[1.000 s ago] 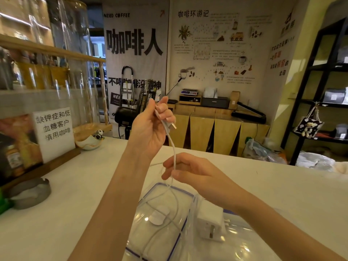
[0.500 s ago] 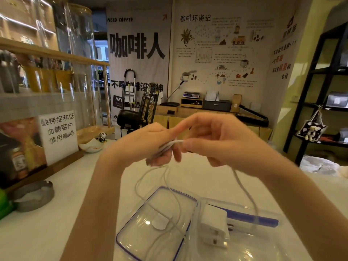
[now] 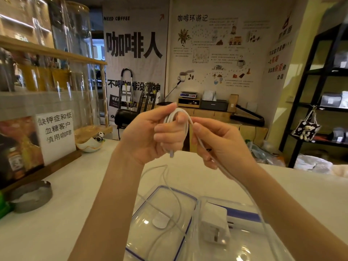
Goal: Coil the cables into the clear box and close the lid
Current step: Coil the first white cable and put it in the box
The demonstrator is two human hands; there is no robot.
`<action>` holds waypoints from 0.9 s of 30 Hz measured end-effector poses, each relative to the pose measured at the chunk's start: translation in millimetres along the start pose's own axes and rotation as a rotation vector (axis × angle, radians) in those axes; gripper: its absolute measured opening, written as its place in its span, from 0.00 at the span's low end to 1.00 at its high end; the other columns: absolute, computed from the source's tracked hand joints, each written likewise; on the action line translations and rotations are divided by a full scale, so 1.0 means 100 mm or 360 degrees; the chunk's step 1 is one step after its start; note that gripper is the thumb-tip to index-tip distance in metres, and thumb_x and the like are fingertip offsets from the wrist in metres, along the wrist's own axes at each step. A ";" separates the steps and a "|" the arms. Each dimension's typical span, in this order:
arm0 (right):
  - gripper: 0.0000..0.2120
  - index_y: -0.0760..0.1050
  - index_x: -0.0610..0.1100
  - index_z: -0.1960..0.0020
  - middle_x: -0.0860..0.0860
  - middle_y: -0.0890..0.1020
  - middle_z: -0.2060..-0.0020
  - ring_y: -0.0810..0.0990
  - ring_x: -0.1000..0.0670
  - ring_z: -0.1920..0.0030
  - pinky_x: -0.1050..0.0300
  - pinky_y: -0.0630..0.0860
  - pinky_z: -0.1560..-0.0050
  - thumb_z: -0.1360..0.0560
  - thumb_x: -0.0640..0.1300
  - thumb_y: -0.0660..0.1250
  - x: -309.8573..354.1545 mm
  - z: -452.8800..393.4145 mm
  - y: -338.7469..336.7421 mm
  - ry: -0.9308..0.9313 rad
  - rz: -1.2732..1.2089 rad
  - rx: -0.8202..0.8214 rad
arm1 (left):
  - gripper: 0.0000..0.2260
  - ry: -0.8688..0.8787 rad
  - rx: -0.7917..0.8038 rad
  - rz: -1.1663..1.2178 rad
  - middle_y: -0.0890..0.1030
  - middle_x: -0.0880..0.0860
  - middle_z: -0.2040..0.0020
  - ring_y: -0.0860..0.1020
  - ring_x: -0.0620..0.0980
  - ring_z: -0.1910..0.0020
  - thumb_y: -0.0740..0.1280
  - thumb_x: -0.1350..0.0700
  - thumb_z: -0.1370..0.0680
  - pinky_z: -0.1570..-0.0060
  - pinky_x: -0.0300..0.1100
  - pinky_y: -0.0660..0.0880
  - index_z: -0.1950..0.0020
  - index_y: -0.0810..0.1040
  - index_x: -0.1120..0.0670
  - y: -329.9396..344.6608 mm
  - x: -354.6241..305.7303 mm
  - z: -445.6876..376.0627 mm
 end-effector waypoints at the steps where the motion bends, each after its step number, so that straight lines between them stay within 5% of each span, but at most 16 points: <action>1: 0.12 0.78 0.45 0.47 0.48 0.77 0.71 0.69 0.54 0.80 0.65 0.65 0.85 0.29 0.43 0.62 -0.05 0.03 0.01 0.0017 0.0031 -0.0025 | 0.15 0.0075 -0.0021 0.0089 0.65 0.52 0.72 0.64 0.47 0.74 0.50 0.55 0.20 0.70 0.39 0.63 0.55 0.70 0.63 -0.02 -0.01 -0.02; 9: 0.13 0.72 0.47 0.40 0.52 0.75 0.73 0.68 0.54 0.81 0.65 0.64 0.85 0.22 0.41 0.56 -0.37 0.31 0.30 0.0349 0.0259 0.0129 | 0.13 0.0664 -0.0362 0.0298 0.77 0.55 0.72 0.77 0.49 0.72 0.56 0.56 0.22 0.67 0.39 0.75 0.55 0.75 0.65 -0.35 -0.19 0.01; 14: 0.13 0.72 0.44 0.40 0.48 0.70 0.73 0.62 0.56 0.85 0.67 0.64 0.87 0.22 0.41 0.56 -0.34 0.48 0.36 0.0708 -0.0211 0.0287 | 0.15 0.0805 -0.0915 -0.0501 0.72 0.48 0.77 0.72 0.43 0.77 0.52 0.52 0.21 0.73 0.34 0.72 0.59 0.73 0.59 -0.45 -0.24 0.03; 17: 0.14 0.70 0.37 0.40 0.49 0.67 0.74 0.62 0.57 0.86 0.68 0.64 0.87 0.23 0.41 0.57 -0.24 0.53 0.33 0.0806 -0.0297 0.0375 | 0.16 0.0664 -0.1087 -0.1358 0.73 0.47 0.75 0.73 0.44 0.74 0.52 0.53 0.20 0.69 0.34 0.73 0.58 0.74 0.59 -0.44 -0.19 0.01; 21: 0.12 0.75 0.41 0.44 0.51 0.68 0.76 0.61 0.58 0.86 0.69 0.58 0.87 0.26 0.43 0.60 -0.10 0.54 0.13 0.0879 -0.0069 0.0433 | 0.17 0.0119 -0.1131 -0.2283 0.75 0.49 0.71 0.72 0.39 0.75 0.52 0.53 0.20 0.70 0.30 0.71 0.53 0.76 0.61 -0.48 -0.07 -0.03; 24: 0.13 0.79 0.41 0.50 0.52 0.68 0.78 0.62 0.57 0.85 0.68 0.56 0.86 0.31 0.45 0.63 0.07 0.48 -0.03 0.0796 0.0174 0.0470 | 0.18 -0.0302 -0.0951 -0.2257 0.75 0.50 0.72 0.72 0.42 0.76 0.52 0.51 0.20 0.70 0.35 0.71 0.54 0.77 0.60 -0.55 0.09 -0.02; 27: 0.13 0.80 0.39 0.53 0.52 0.68 0.80 0.63 0.57 0.85 0.68 0.59 0.86 0.32 0.45 0.64 0.19 0.38 -0.19 0.0683 0.0390 0.0390 | 0.21 -0.0534 -0.0507 -0.1755 0.71 0.47 0.78 0.68 0.44 0.79 0.51 0.48 0.21 0.74 0.35 0.68 0.60 0.77 0.60 -0.48 0.30 -0.03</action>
Point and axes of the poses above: each hand's wrist, its own z-axis away from the middle knuckle, its own y-axis out of the palm, x = y × z, the point moved 7 cm from there along -z, towards the middle knuckle
